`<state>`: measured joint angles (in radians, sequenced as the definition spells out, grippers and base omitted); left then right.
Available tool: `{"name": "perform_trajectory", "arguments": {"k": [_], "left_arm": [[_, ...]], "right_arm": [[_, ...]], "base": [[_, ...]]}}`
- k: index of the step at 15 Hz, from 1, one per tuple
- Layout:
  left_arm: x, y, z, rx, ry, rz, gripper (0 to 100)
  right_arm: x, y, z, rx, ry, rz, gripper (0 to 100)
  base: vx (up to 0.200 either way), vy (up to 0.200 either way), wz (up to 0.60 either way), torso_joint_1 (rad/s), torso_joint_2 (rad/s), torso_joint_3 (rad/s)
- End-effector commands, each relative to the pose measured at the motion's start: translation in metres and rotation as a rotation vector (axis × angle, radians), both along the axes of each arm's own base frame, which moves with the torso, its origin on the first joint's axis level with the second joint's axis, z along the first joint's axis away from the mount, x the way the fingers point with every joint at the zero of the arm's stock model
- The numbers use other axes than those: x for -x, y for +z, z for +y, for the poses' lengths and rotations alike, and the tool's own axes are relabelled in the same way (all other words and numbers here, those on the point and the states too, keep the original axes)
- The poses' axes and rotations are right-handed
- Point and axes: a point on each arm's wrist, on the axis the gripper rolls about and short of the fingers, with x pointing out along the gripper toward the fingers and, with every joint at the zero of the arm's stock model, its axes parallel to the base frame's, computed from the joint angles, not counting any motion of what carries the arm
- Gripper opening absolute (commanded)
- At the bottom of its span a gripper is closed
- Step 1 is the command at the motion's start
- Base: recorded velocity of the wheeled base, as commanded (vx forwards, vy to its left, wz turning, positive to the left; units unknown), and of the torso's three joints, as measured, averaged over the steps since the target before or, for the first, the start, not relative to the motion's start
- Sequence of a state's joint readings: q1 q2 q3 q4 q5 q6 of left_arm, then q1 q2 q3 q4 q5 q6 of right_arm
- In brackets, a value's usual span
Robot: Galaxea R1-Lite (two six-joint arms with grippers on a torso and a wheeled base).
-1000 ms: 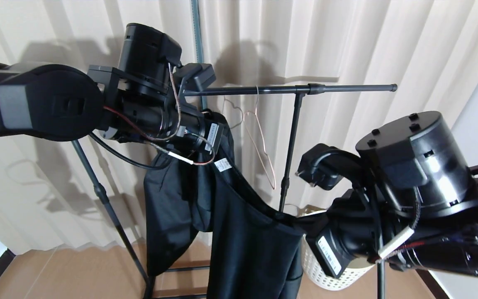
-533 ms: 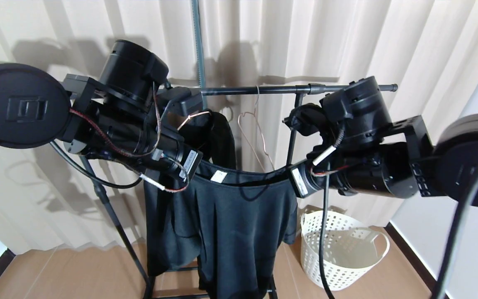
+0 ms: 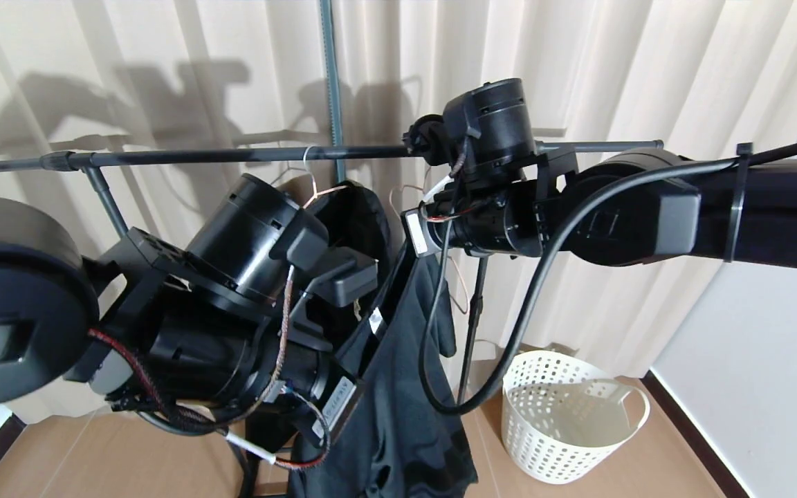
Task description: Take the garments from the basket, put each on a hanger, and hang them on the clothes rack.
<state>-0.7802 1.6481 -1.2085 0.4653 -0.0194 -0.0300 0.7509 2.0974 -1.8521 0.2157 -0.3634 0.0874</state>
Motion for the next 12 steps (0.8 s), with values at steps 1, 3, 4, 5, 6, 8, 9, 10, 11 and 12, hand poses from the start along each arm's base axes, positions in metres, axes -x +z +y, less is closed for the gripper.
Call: {"name": "perform_trajectory", "arguments": {"k": [1, 3, 4, 5, 6, 8, 9, 10, 11, 12], "left_arm": [[0.022, -0.002, -0.023, 0.072, -0.03, 0.065, 0], [0.019, 0.002, -0.029, 0.174, -0.012, 0.074, 0], [0.018, 0.003, -0.03, 0.201, -0.003, 0.079, 0], [0.02, 0.007, -0.037, 0.259, 0.005, 0.079, 0], [0.02, 0.008, -0.039, 0.273, 0.006, 0.076, 0], [0.02, 0.006, -0.037, 0.266, 0.017, 0.078, 0], [0.018, 0.002, -0.033, 0.252, 0.032, 0.081, 0], [0.019, 0.004, -0.023, 0.248, 0.059, 0.066, 0], [0.018, 0.003, -0.014, 0.236, 0.09, 0.053, 0], [0.018, 0.002, -0.005, 0.217, 0.114, 0.033, 0]], "right_arm": [[-0.002, -0.015, 0.024, -0.003, 0.032, 0.013, 0], [0.006, -0.013, 0.03, -0.022, 0.05, 0.019, 0], [0.01, -0.013, 0.033, -0.025, 0.059, 0.019, 0], [0.013, -0.013, 0.036, -0.032, 0.065, 0.026, 0], [0.015, -0.012, 0.037, -0.036, 0.068, 0.026, 0], [0.018, -0.009, 0.035, -0.053, 0.062, 0.031, 0], [0.02, -0.005, 0.03, -0.054, 0.058, 0.039, 0], [0.019, 0.0, 0.023, -0.058, 0.043, 0.04, 0], [0.019, 0.005, 0.016, -0.057, 0.03, 0.043, 0], [0.018, 0.009, 0.006, -0.054, 0.012, 0.044, 0]], "base": [[0.0, 0.0, 0.0, 0.0, 0.0, 0.0], [0.0, 0.0, 0.0, 0.0, 0.0, 0.0], [0.0, 0.0, 0.0, 0.0, 0.0, 0.0], [0.0, 0.0, 0.0, 0.0, 0.0, 0.0], [0.0, 0.0, 0.0, 0.0, 0.0, 0.0], [0.0, 0.0, 0.0, 0.0, 0.0, 0.0], [0.0, 0.0, 0.0, 0.0, 0.0, 0.0], [0.0, 0.0, 0.0, 0.0, 0.0, 0.0], [0.0, 0.0, 0.0, 0.0, 0.0, 0.0], [0.0, 0.0, 0.0, 0.0, 0.0, 0.0]]}}
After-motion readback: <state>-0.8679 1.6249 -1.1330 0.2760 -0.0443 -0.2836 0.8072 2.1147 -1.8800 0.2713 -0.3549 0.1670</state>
